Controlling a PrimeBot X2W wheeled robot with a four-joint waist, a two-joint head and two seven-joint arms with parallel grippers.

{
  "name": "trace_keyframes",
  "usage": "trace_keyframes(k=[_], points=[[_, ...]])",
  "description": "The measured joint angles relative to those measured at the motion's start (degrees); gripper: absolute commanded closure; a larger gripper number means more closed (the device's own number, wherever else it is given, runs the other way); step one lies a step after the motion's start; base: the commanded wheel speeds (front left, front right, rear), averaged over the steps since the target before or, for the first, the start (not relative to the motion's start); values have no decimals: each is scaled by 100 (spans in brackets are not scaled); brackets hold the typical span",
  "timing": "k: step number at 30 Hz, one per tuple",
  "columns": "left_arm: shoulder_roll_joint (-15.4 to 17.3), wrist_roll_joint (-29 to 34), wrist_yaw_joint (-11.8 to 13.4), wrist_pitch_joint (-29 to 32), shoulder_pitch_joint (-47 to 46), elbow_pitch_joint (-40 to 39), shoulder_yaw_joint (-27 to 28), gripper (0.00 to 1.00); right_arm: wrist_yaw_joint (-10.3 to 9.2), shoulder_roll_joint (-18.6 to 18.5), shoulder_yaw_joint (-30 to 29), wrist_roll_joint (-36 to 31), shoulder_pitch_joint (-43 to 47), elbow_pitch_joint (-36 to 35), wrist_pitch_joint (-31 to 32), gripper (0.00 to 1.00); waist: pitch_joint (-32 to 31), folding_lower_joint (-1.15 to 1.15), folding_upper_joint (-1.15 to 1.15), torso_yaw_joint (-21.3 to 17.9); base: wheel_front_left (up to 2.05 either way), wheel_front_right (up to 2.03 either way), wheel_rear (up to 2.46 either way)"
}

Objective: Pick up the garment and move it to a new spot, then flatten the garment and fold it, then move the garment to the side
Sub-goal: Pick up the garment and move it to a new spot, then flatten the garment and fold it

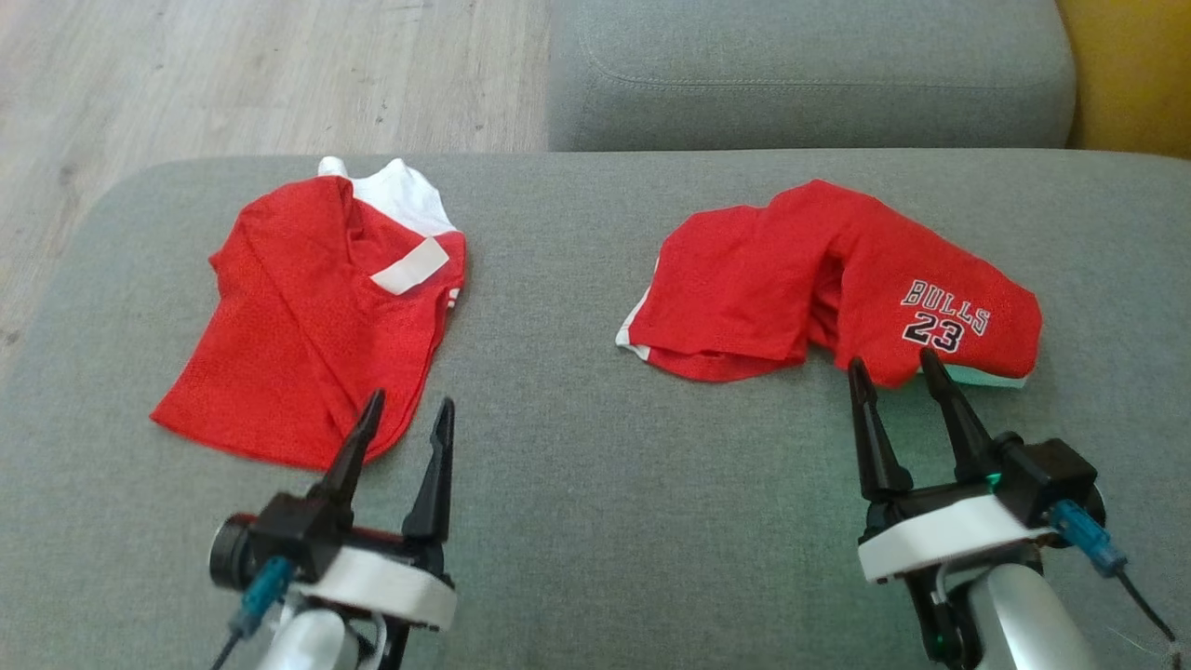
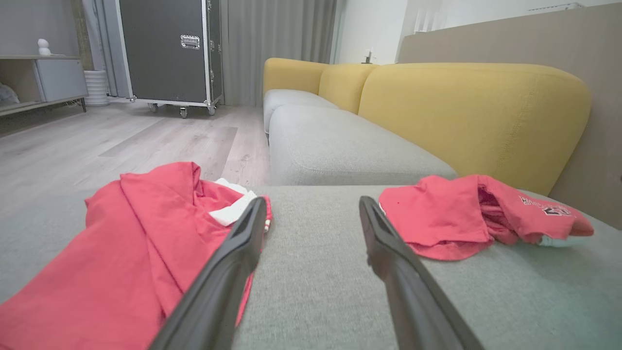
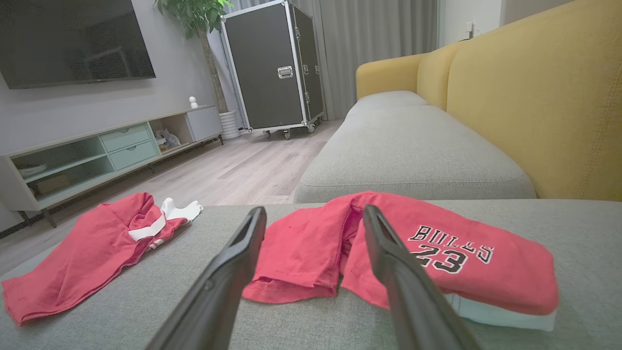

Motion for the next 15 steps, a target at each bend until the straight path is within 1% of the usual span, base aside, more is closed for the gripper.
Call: trace_keyframes(k=[4,10,15], points=[[-172,257,-102,0,214,-100,290,0,0,0,48,-1,1,4,0,0,-7,1,0,-31,0,0,0],[-370,497,-254,0,223,-166,644,0,0,0,107,-27,0,-1,0,0,43,1,0,-78,0,0,0],[-482,635,-357,0,198,-167,824,0,0,0,155,-364,-31,-8,0,0,179,2,0,-7,0,0,0]])
